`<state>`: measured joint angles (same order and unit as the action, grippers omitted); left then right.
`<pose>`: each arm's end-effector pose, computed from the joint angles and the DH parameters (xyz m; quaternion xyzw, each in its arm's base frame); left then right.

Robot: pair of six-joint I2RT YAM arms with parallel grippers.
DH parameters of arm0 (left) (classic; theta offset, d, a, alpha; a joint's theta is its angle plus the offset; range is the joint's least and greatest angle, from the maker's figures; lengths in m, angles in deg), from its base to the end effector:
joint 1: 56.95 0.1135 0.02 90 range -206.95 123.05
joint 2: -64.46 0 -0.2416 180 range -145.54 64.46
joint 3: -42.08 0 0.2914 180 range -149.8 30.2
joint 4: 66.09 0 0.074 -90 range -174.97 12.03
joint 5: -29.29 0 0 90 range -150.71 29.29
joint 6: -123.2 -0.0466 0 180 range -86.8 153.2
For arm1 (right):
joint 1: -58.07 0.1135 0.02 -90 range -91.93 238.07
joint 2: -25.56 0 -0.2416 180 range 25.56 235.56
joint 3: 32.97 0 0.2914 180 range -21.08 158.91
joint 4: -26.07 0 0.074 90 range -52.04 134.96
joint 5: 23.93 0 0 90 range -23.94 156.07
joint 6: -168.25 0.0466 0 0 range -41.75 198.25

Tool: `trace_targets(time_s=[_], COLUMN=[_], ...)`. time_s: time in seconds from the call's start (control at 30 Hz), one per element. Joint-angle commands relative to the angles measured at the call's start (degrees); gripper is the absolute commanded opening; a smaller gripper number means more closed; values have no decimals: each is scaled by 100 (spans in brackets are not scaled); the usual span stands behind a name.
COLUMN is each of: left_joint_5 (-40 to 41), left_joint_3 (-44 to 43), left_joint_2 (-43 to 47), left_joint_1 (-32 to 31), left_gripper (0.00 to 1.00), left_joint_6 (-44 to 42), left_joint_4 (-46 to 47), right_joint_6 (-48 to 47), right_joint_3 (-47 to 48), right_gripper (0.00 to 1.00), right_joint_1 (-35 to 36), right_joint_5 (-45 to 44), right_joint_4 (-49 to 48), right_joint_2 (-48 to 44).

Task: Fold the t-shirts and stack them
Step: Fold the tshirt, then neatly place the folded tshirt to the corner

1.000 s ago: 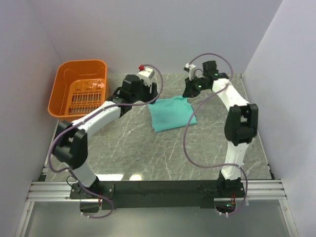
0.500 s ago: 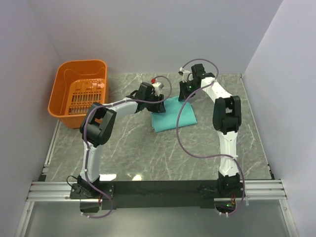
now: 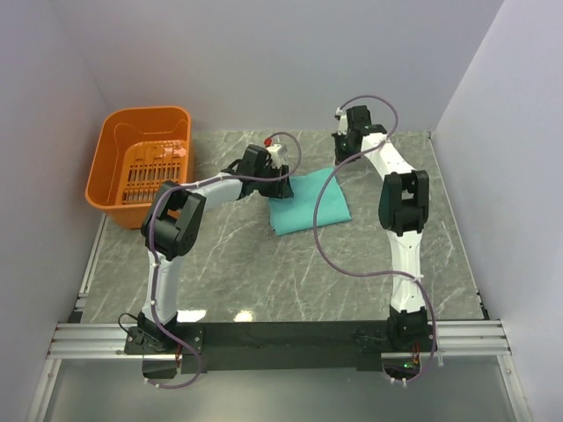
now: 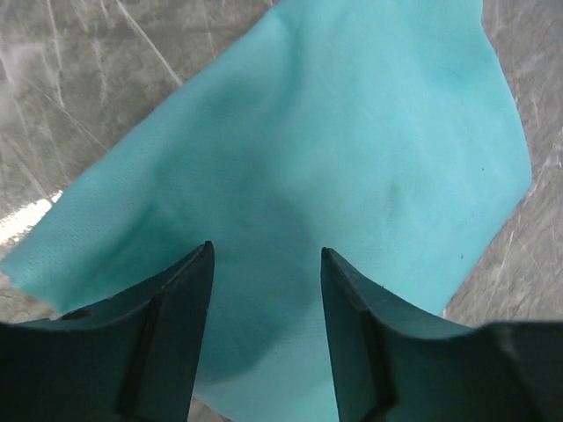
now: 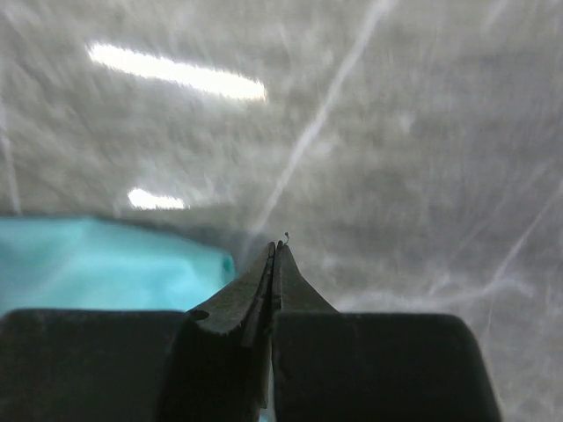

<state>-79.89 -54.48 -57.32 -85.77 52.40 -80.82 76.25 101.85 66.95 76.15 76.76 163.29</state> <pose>0.4319 -0.2551 0.1189 0.1451 0.8844 -0.3076 0.3196 0.5530 0.0946 0.1647 -0.1170 0.9394 0.1020 0.3056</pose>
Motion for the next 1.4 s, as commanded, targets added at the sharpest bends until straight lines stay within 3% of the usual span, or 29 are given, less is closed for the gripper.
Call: trace_targets(time_s=[0.0, 0.1, 0.23, 0.33, 0.43, 0.73, 1.1, 1.23, 1.37], left_joint_5=[28, 151, 195, 73, -7, -200, -244, -279, -218], left_joint_3=[-163, -136, -320, -321, -268, -434, -523, -479, -584], left_joint_2=[312, 470, 322, 163, 75, -276, -628, -532, -102], left_joint_1=[34, 87, 218, 333, 403, 588, 763, 834, 834], left_gripper=[59, 65, 65, 64, 64, 63, 62, 63, 65], left_joint_6=[57, 110, 242, 426, 532, 567, 690, 690, 375], left_joint_4=[433, 549, 391, 504, 645, 690, 663, 855, 892], right_joint_6=[-194, -853, -1328, -1496, -1628, -1576, -1356, -1478, -1663], right_joint_3=[-541, -1384, -2501, -2705, -2503, -3099, -3179, -3249, -3337], right_gripper=[1, 5, 14, 17, 13, 11, 8, 9, 14], right_joint_1=[-89, -97, -115, -89, -36, -141, -396, -475, -642], right_joint_5=[-8, 782, 2378, 3094, 3622, 3000, 2340, 2462, 2718], right_joint_4=[-207, -434, -743, -287, 460, 716, 795, 865, 752], right_joint_2=[-850, -1675, -2575, -2533, -2041, -1794, -1416, -1565, -2327])
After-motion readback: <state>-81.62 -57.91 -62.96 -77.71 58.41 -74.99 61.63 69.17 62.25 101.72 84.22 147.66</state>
